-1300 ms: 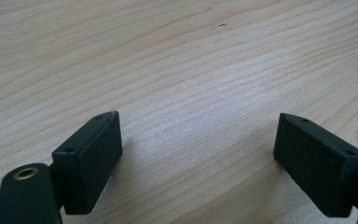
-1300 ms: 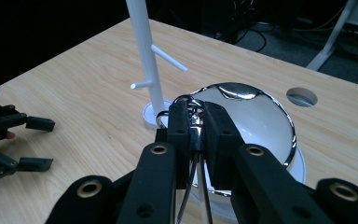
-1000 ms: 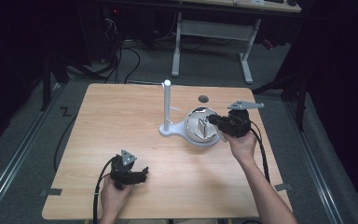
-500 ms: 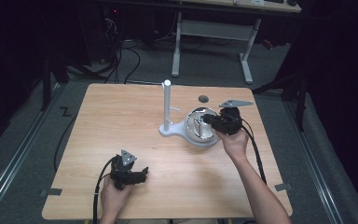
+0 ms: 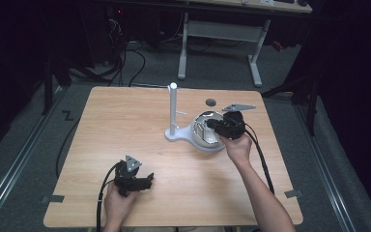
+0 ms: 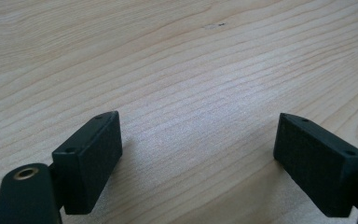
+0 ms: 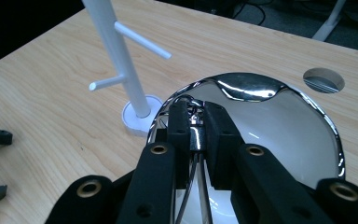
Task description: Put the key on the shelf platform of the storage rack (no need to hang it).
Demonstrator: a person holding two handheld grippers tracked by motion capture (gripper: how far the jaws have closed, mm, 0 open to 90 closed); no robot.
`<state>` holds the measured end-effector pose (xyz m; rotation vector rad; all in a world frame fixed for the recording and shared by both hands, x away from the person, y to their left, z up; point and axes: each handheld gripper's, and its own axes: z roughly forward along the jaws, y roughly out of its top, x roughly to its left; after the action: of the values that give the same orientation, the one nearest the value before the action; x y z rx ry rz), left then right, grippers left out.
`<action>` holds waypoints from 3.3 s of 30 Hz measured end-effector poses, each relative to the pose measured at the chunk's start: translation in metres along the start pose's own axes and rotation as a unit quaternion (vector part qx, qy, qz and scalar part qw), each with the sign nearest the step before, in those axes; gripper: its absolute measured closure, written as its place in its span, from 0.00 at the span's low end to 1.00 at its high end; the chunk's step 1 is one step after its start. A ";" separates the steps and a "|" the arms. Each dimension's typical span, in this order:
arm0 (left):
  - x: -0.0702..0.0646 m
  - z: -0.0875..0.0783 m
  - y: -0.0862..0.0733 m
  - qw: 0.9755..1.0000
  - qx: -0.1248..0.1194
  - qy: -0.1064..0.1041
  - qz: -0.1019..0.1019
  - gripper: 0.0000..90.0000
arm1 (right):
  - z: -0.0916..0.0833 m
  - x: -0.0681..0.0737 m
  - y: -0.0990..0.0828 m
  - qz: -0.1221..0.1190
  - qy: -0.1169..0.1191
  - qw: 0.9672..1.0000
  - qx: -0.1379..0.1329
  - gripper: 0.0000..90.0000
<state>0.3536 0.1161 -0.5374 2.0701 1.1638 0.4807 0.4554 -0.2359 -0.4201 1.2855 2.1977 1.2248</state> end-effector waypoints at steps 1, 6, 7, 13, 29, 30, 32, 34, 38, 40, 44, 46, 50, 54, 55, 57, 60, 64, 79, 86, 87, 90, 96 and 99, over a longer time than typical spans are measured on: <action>0.000 0.000 0.000 1.000 0.000 0.000 0.000 0.17 | 0.001 -0.003 0.000 0.011 0.002 1.000 0.000 0.91; 0.000 0.000 0.000 1.000 0.000 0.000 0.000 0.17 | 0.004 -0.007 -0.002 0.008 -0.006 1.000 0.008 0.91; 0.000 0.000 0.000 1.000 0.000 0.000 -0.001 0.17 | 0.005 -0.007 -0.002 0.009 -0.007 1.000 0.009 0.91; 0.000 0.000 0.000 1.000 0.000 0.001 0.001 0.17 | 0.009 -0.011 -0.004 0.017 -0.007 1.000 0.008 0.91; 0.000 0.000 0.000 1.000 0.000 0.001 0.000 0.17 | 0.035 -0.019 -0.012 0.015 -0.035 0.998 0.044 0.91; 0.000 0.000 0.000 1.000 0.000 0.001 0.000 0.17 | 0.035 -0.020 -0.012 0.016 -0.037 0.998 0.046 0.91; 0.000 0.000 0.000 1.000 0.000 0.001 0.000 0.17 | 0.036 -0.022 -0.012 0.017 -0.040 0.998 0.045 0.91; 0.000 0.000 0.000 1.000 0.000 0.001 0.000 0.17 | 0.037 -0.022 -0.013 0.019 -0.042 0.998 0.049 0.91; 0.000 0.000 0.000 1.000 0.000 0.000 0.000 0.17 | 0.038 -0.026 -0.014 0.022 -0.048 0.997 0.053 0.91; 0.000 0.000 0.000 1.000 0.000 0.000 0.000 0.17 | 0.038 -0.027 -0.015 0.024 -0.054 0.997 0.055 0.91; 0.000 0.000 0.000 1.000 0.000 0.000 0.000 0.17 | 0.038 -0.031 -0.016 0.029 -0.057 0.996 0.057 0.89; 0.000 0.000 0.000 1.000 0.000 0.000 0.000 0.17 | 0.037 -0.032 -0.016 0.031 -0.055 0.996 0.055 0.84; 0.000 0.000 0.000 1.000 0.000 0.000 0.000 0.17 | 0.034 -0.033 -0.016 0.026 -0.053 0.997 0.057 0.80; 0.000 0.000 0.000 1.000 0.000 0.000 0.000 0.17 | 0.032 -0.032 -0.017 0.030 -0.049 0.997 0.055 0.70; 0.000 0.000 0.000 1.000 0.000 0.000 0.000 0.17 | 0.032 -0.032 -0.017 0.030 -0.049 0.997 0.055 0.70; 0.000 0.000 0.000 1.000 0.000 0.000 0.000 0.17 | 0.031 -0.031 -0.017 0.026 -0.049 0.997 0.054 0.65; 0.000 0.000 0.000 1.000 0.000 0.000 0.000 0.17 | 0.026 -0.030 -0.017 0.018 -0.058 0.997 0.047 0.60; 0.000 0.000 0.000 1.000 0.000 0.000 0.000 0.17 | 0.015 -0.028 -0.014 0.010 -0.054 0.998 0.036 0.58; 0.000 0.000 0.000 1.000 0.000 0.000 0.000 0.17 | -0.011 -0.037 -0.021 0.023 -0.062 0.998 0.010 0.55; 0.000 0.000 0.000 1.000 0.000 0.000 0.000 0.17 | -0.020 -0.041 -0.022 0.036 -0.063 0.997 0.002 0.53; 0.000 0.000 0.000 1.000 0.000 0.000 0.000 0.17 | -0.022 -0.041 -0.023 0.034 -0.065 0.997 0.006 0.53; 0.000 0.000 0.000 1.000 0.000 0.000 -0.001 0.17 | -0.026 -0.041 -0.024 0.036 -0.062 0.997 -0.003 0.54; 0.000 0.000 0.000 1.000 -0.001 0.000 -0.001 0.17 | -0.032 -0.045 -0.031 0.041 -0.068 0.997 0.001 0.53; 0.000 0.000 0.000 1.000 0.000 0.001 -0.001 0.17 | -0.037 -0.044 -0.031 0.042 -0.067 0.997 -0.005 0.53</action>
<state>0.3539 0.1159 -0.5375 2.0681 1.1656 0.4815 0.4385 -0.2985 -0.4296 1.4270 2.0602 1.1417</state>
